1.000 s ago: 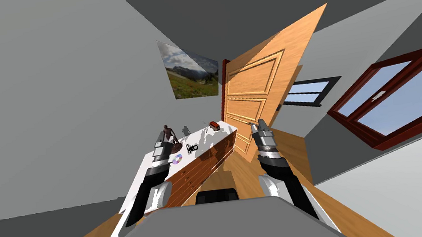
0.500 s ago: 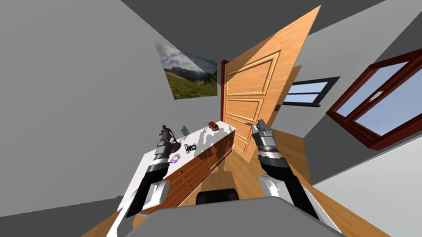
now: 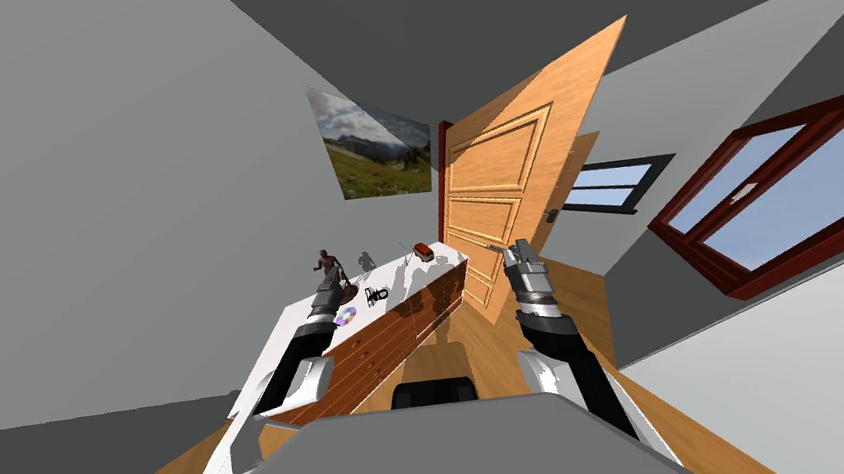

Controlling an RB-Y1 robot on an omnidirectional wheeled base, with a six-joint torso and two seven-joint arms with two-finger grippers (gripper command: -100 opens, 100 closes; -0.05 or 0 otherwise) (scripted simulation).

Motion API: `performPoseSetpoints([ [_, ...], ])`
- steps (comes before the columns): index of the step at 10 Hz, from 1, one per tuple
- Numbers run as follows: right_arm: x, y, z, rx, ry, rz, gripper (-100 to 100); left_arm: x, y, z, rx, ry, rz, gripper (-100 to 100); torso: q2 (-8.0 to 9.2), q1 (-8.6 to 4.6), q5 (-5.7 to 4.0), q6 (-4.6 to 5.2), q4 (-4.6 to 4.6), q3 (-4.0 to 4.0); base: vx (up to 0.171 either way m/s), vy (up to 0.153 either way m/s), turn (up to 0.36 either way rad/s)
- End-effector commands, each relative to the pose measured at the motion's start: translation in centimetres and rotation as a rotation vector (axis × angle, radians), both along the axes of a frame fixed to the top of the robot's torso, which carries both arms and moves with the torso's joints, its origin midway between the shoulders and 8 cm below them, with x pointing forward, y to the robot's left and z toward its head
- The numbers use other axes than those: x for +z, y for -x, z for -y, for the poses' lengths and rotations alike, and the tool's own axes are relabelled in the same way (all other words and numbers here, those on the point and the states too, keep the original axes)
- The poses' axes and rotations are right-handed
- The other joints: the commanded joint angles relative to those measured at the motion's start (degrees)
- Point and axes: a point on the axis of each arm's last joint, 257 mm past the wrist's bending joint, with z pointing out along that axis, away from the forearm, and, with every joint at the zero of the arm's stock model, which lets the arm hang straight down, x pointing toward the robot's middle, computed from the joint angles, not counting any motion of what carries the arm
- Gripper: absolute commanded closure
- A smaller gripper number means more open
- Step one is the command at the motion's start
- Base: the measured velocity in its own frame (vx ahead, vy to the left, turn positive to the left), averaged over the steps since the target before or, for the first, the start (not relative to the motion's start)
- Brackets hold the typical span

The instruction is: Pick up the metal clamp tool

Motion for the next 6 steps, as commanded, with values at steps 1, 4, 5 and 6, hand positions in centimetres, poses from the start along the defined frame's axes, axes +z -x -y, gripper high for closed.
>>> performPoseSetpoints([
  [1,0.0,0.0,0.0,0.0,0.0,0.0,0,-1.3,-0.7,-1.5,0.024,-0.016,-0.056,-100,0.0,0.0,0.0,0.0,0.0,0.0,-0.007,-0.06,-0.005],
  [4,0.0,0.0,0.0,0.0,0.0,0.0,0,-2.7,-1.3,-2.9,0.049,-0.026,-0.116,-100,-0.01,0.02,0.01,0.0,0.0,0.0,-0.01,-0.057,-0.003],
  [5,0.0,0.0,0.0,0.0,0.0,0.0,0,-3.7,-1.8,-4.3,0.073,-0.037,-0.159,-100,0.0,0.01,0.0,0.0,0.0,0.0,-0.012,-0.071,-0.008],
  [6,0.0,0.0,0.0,0.0,0.0,0.0,0,-4.0,-1.8,-4.3,0.075,-0.035,-0.171,-100,0.0,-0.02,0.0,0.0,0.0,0.0,-0.009,-0.063,-0.001],
])
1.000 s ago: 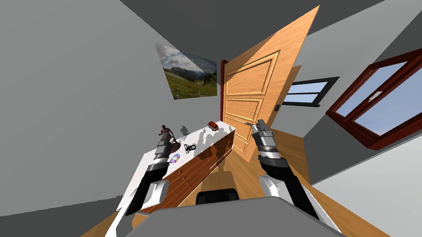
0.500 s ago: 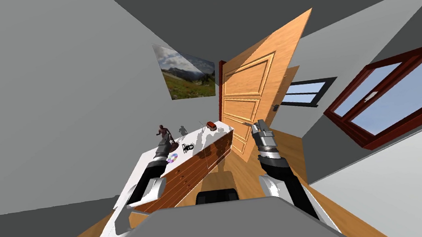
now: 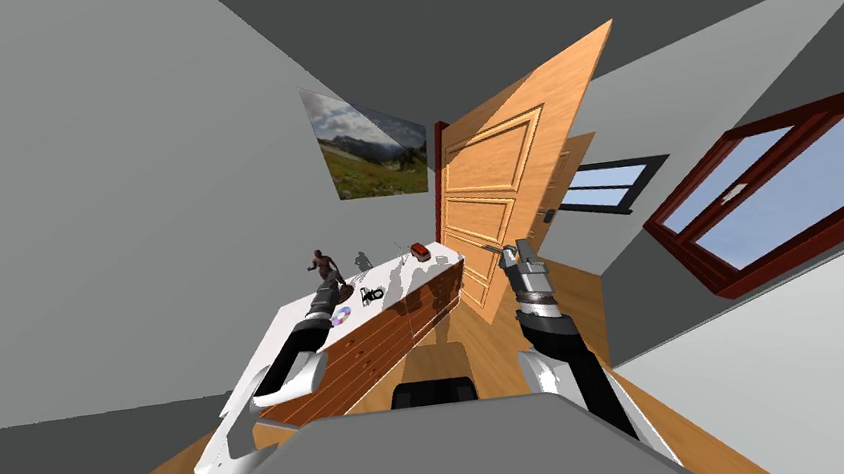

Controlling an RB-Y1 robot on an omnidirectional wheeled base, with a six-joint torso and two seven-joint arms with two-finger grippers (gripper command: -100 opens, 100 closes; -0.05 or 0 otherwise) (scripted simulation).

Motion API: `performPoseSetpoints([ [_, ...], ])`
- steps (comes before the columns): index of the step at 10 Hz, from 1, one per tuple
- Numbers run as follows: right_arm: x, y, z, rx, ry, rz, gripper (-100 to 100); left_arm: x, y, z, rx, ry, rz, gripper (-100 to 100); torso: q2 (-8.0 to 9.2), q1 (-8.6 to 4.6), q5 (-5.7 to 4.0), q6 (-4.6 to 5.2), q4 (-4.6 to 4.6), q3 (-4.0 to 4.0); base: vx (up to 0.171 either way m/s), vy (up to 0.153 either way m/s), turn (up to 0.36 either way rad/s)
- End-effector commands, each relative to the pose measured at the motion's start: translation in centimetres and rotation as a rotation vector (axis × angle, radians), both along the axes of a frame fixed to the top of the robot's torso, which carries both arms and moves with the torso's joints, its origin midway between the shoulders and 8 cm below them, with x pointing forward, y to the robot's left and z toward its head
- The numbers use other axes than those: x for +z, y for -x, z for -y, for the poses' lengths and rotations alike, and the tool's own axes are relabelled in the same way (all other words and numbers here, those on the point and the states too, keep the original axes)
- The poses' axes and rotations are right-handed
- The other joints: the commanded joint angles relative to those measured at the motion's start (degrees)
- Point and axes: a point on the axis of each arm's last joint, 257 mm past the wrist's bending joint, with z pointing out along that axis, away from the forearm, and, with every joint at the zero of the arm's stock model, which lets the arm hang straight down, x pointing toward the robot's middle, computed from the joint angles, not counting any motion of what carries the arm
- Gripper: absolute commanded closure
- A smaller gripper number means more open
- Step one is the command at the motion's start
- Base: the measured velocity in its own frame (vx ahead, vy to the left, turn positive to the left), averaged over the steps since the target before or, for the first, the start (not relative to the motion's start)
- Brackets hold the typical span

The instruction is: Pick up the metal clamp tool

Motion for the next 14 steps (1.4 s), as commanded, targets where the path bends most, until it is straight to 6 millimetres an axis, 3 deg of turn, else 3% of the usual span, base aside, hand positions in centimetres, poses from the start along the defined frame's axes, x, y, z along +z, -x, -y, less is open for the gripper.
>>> performPoseSetpoints([
  [1,0.0,0.0,0.0,0.0,0.0,0.0,0,-0.7,-0.4,-1.8,0.028,-0.013,-0.043,-100,0.0,0.0,0.0,0.0,0.0,0.0,-0.005,-0.071,-0.011],
  [4,0.0,0.0,0.0,0.0,0.0,0.0,0,-2.5,-0.8,-3.6,0.064,-0.012,-0.12,-100,-0.03,-0.01,0.0,0.01,-0.01,-0.02,-0.002,-0.062,-0.008],
  [5,0.0,0.0,0.0,0.0,0.0,0.0,0,-2.9,-1.0,-5.0,0.089,-0.02,-0.145,-100,-0.02,0.02,0.0,-0.01,-0.01,-0.01,-0.005,-0.072,-0.016],
  [7,0.0,0.0,0.0,0.0,0.0,0.0,0,-3.8,-1.0,-5.3,0.097,-0.011,-0.18,-100,-0.02,0.01,0.0,-0.01,0.0,-0.01,0.001,-0.04,-0.001],
  [10,0.0,0.0,0.0,0.0,0.0,0.0,0,-5.5,-1.1,-8.6,0.158,-0.009,-0.265,-100,-0.04,0.1,0.02,-0.01,-0.01,-0.02,0.005,-0.051,-0.019],
  [13,0.0,0.0,0.0,0.0,0.0,0.0,0,-7.3,-0.8,-10.5,0.198,0.007,-0.347,-100,-0.08,0.01,0.0,0.0,-0.02,-0.04,0.01,-0.058,-0.015],
  [14,0.0,0.0,0.0,0.0,0.0,0.0,0,-7.9,-0.7,-12.1,0.227,0.014,-0.378,-100,-0.07,0.06,0.01,-0.01,-0.02,-0.04,0.014,-0.054,-0.033],
])
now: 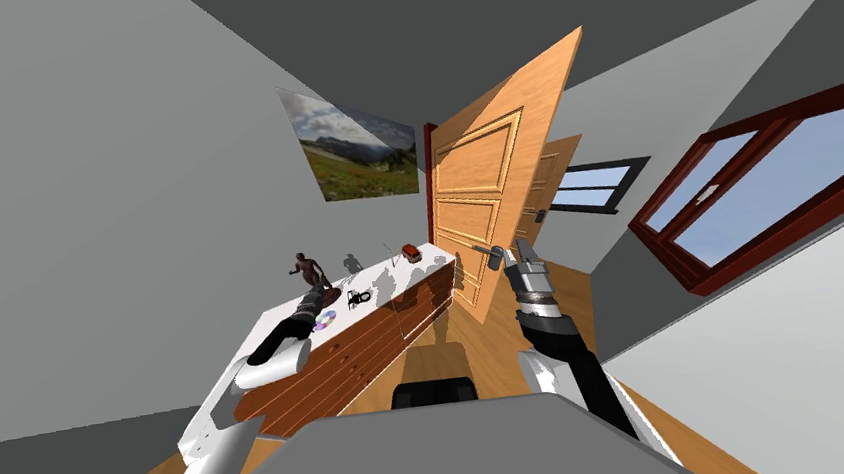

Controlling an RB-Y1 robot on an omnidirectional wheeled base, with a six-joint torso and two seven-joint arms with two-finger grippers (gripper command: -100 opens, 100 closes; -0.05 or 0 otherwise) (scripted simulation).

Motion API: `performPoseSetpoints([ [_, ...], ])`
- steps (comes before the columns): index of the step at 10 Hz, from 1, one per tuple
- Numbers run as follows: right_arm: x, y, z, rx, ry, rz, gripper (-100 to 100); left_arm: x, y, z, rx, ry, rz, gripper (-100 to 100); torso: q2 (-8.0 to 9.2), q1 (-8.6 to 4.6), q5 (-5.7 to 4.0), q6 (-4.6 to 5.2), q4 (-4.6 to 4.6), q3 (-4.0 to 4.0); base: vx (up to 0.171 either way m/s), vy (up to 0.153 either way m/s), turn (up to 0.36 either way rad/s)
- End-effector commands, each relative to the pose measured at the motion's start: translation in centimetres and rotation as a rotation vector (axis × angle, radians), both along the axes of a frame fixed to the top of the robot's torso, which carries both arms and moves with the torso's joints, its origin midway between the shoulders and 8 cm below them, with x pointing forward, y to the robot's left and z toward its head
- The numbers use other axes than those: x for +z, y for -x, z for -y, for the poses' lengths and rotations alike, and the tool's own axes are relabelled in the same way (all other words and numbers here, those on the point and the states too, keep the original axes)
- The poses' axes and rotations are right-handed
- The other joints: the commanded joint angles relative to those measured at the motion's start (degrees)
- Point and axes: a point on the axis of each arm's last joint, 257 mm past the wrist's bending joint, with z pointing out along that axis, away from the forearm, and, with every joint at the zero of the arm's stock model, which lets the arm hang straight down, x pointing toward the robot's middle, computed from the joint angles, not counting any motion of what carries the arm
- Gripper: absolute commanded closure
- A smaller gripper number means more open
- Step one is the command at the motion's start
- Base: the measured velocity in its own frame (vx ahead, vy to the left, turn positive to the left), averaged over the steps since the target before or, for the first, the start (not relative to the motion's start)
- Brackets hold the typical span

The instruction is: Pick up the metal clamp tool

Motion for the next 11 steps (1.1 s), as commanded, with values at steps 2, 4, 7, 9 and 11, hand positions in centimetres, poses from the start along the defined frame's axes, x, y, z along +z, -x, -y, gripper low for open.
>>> performPoseSetpoints([
  [2,0.0,0.0,0.0,0.0,0.0,0.0,0,-1.4,0.3,-2.6,0.051,0.017,-0.065,-100,-0.01,0.02,0.0,0.0,0.0,0.0,0.019,-0.053,-0.022],
  [4,0.0,0.0,0.0,0.0,0.0,0.0,0,-2.1,0.6,-2.7,0.06,0.028,-0.095,-100,-0.02,0.02,0.0,0.0,-0.01,-0.01,0.011,-0.031,-0.005],
  [7,0.0,0.0,0.0,0.0,0.0,0.0,0,-3.6,1.5,-5.6,0.124,0.06,-0.171,-100,-0.03,0.07,0.01,0.0,-0.01,-0.02,0.024,-0.038,-0.031],
  [9,0.0,0.0,0.0,0.0,0.0,0.0,0,-4.5,2.1,-6.9,0.158,0.084,-0.213,-100,-0.04,0.06,0.01,-0.01,-0.01,-0.02,0.031,-0.039,-0.03],
  [11,0.0,0.0,0.0,0.0,0.0,0.0,0,-5.5,2.8,-8.0,0.191,0.113,-0.257,-100,-0.06,0.08,0.01,-0.01,-0.02,-0.04,0.031,-0.039,-0.035],
])
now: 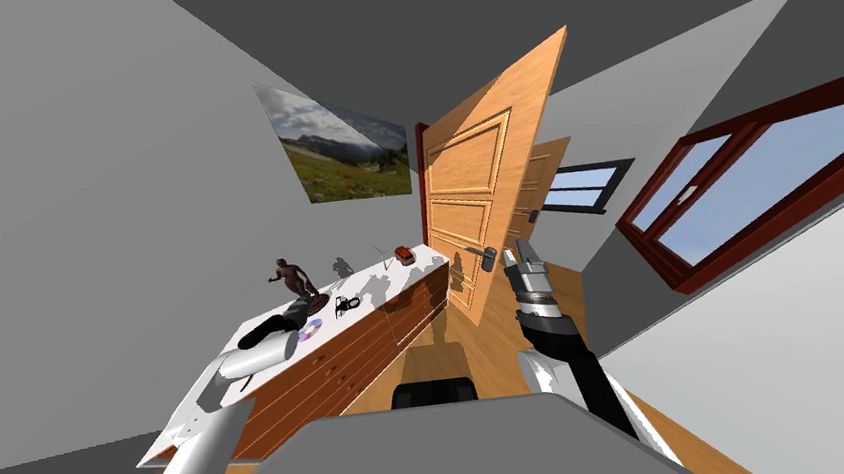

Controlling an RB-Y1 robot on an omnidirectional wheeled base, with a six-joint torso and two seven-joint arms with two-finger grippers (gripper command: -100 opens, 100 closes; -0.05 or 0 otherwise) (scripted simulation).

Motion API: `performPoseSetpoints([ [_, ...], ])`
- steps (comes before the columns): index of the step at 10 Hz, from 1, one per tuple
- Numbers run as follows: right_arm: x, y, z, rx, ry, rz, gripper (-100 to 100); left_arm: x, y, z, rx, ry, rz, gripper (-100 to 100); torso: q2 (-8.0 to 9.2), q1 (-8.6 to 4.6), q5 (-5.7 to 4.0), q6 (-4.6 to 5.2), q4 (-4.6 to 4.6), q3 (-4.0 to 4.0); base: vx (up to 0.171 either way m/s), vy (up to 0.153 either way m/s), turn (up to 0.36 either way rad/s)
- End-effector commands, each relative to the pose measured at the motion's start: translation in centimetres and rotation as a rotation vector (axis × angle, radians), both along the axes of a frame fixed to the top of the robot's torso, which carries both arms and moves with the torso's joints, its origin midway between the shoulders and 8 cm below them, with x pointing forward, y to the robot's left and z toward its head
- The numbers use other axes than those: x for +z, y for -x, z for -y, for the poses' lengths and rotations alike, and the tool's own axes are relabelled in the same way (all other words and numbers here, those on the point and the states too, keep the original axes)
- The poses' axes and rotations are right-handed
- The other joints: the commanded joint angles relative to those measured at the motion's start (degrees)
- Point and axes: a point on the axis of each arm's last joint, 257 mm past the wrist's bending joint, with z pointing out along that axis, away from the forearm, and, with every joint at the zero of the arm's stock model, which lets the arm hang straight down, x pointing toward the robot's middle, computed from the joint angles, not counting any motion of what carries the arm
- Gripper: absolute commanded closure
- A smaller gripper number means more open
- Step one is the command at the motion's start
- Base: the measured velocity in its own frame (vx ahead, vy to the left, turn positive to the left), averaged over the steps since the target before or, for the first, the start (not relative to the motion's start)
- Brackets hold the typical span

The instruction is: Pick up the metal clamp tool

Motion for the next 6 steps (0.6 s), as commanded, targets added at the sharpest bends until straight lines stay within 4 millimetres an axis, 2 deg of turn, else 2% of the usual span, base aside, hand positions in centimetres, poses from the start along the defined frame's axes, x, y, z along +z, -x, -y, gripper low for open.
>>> performPoseSetpoints([
  [1,0.0,0.0,0.0,0.0,0.0,0.0,0,-1.0,0.7,-0.5,0.022,0.023,-0.04,-100,0.0,0.0,0.0,0.0,0.0,0.0,0.033,-0.033,-0.019],
  [2,0.0,0.0,0.0,0.0,0.0,0.0,0,-1.3,1.1,-1.5,0.048,0.041,-0.055,-100,0.01,0.03,0.01,-0.02,0.0,0.0,0.037,-0.035,-0.046],
  [6,0.0,0.0,0.0,0.0,0.0,0.0,0,-3.5,3.0,-3.0,0.112,0.116,-0.141,-100,0.01,0.09,0.02,-0.02,0.0,0.0,0.037,-0.022,-0.038],
])
